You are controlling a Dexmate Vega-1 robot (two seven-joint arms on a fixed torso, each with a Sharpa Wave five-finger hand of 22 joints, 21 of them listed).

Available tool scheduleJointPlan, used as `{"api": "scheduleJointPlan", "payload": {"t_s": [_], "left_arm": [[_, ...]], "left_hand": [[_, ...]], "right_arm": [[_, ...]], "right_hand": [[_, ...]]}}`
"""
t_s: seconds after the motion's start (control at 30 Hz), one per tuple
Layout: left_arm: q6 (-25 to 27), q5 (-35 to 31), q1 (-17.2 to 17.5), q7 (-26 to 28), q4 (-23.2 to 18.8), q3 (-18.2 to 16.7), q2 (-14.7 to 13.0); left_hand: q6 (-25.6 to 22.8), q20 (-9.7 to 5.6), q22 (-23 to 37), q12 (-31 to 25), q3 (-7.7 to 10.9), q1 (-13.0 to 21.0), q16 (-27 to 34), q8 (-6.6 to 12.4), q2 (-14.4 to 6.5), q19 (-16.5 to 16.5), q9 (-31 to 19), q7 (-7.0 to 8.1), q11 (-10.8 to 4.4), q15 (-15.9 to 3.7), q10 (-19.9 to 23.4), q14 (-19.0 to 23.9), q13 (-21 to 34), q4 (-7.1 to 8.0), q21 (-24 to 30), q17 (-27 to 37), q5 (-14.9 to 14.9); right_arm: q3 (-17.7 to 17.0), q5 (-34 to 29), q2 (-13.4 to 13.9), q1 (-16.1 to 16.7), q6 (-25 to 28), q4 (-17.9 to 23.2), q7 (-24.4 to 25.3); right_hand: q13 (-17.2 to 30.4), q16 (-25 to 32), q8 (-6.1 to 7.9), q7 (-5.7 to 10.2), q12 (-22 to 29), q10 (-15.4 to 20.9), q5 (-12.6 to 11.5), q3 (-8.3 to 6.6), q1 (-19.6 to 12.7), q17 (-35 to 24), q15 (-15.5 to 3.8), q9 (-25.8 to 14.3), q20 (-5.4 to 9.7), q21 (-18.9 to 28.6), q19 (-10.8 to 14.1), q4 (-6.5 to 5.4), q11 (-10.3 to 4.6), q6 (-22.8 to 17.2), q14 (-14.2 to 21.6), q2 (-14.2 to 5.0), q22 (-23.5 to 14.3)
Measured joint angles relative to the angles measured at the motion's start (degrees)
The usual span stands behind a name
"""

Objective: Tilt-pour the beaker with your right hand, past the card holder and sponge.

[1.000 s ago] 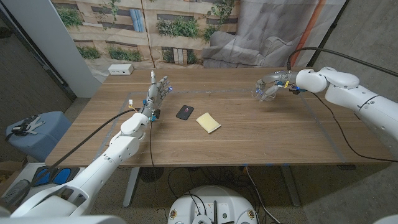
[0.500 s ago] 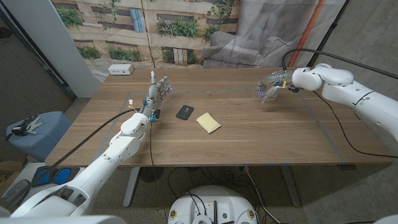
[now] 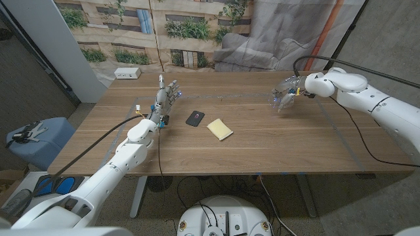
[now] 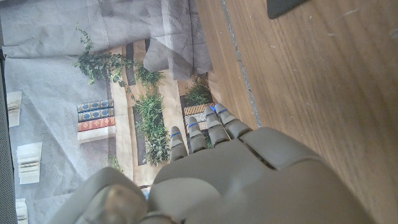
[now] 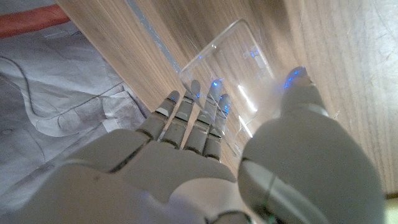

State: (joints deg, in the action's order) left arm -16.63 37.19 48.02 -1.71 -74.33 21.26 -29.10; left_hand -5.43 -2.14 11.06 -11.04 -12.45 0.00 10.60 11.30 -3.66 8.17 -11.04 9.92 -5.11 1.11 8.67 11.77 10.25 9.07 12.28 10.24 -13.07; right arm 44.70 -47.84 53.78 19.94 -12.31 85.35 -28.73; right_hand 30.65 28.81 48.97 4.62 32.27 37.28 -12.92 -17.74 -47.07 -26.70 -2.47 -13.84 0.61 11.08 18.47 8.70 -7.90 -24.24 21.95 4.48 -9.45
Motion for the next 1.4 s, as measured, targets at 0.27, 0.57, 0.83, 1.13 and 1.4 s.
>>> {"api": "scheduleJointPlan", "payload": {"t_s": [0.27,0.57,0.83,1.13,1.4], "left_arm": [[0.00,0.00,0.00,0.03,0.00,0.00,0.00],[0.00,0.00,0.00,0.08,0.00,0.00,0.00],[-0.01,0.00,0.00,0.08,0.00,0.00,-0.01],[-0.03,-0.01,0.00,0.08,0.00,0.00,-0.01],[-0.03,-0.03,0.01,0.12,-0.01,0.00,0.00]], "left_hand": [[0.00,0.00,0.00,0.00,0.00,0.00,0.00,0.00,0.00,0.00,0.00,0.00,0.00,0.00,0.00,0.00,0.00,0.00,0.00,0.00,0.00],[0.00,0.00,0.00,0.00,0.00,0.00,0.00,0.00,0.00,0.00,0.00,0.00,0.00,0.00,0.00,0.00,0.00,0.00,0.00,0.00,0.00],[0.00,0.00,0.00,0.00,0.00,0.00,0.00,0.00,0.00,0.00,0.00,0.00,0.00,0.00,0.00,0.00,0.00,0.00,0.00,0.00,0.00],[0.00,0.00,0.00,0.00,0.00,0.00,0.00,0.00,0.00,0.00,0.00,0.00,0.00,0.00,0.00,0.00,0.00,0.00,0.00,0.00,0.00],[0.00,0.00,0.00,0.00,0.00,0.00,0.00,0.00,0.00,0.00,0.00,0.00,0.00,0.00,0.00,0.00,0.00,0.00,0.00,0.00,0.00]], "right_arm": [[0.78,-2.32,-0.26,-0.37,0.03,0.06,-0.94],[1.85,-5.25,-0.62,-1.03,-0.38,0.06,-2.15],[2.26,-6.78,-0.92,-1.28,-0.48,-0.04,-2.61],[2.40,-7.42,-1.17,-1.34,-0.44,-0.16,-2.78],[1.84,-6.17,-1.17,-0.76,-0.36,-0.24,-1.92]], "right_hand": [[0.35,0.00,0.00,0.00,-0.17,0.00,0.00,0.00,0.00,0.12,0.00,0.00,0.00,0.00,0.00,0.00,0.00,0.00,0.00,0.00,0.00],[0.35,-0.23,0.20,0.00,-0.22,0.00,-0.24,0.00,0.00,0.15,0.01,0.00,-0.21,0.00,0.20,0.00,-0.01,0.00,0.82,0.00,0.00],[0.33,-0.29,0.56,0.00,-0.61,0.64,-0.24,0.08,0.00,0.42,0.00,-0.01,-0.01,0.00,1.25,0.08,-0.65,0.00,1.43,0.00,0.00],[0.29,-0.44,0.56,0.00,-0.67,0.64,-0.24,0.13,0.00,0.42,0.00,0.28,0.01,0.00,1.25,0.13,-0.65,0.00,1.43,0.00,0.00],[0.29,-0.44,0.56,0.00,-0.83,0.70,-0.23,0.12,0.00,0.41,0.00,0.28,0.41,0.00,1.64,0.12,-0.71,0.00,1.43,0.00,0.00]]}}
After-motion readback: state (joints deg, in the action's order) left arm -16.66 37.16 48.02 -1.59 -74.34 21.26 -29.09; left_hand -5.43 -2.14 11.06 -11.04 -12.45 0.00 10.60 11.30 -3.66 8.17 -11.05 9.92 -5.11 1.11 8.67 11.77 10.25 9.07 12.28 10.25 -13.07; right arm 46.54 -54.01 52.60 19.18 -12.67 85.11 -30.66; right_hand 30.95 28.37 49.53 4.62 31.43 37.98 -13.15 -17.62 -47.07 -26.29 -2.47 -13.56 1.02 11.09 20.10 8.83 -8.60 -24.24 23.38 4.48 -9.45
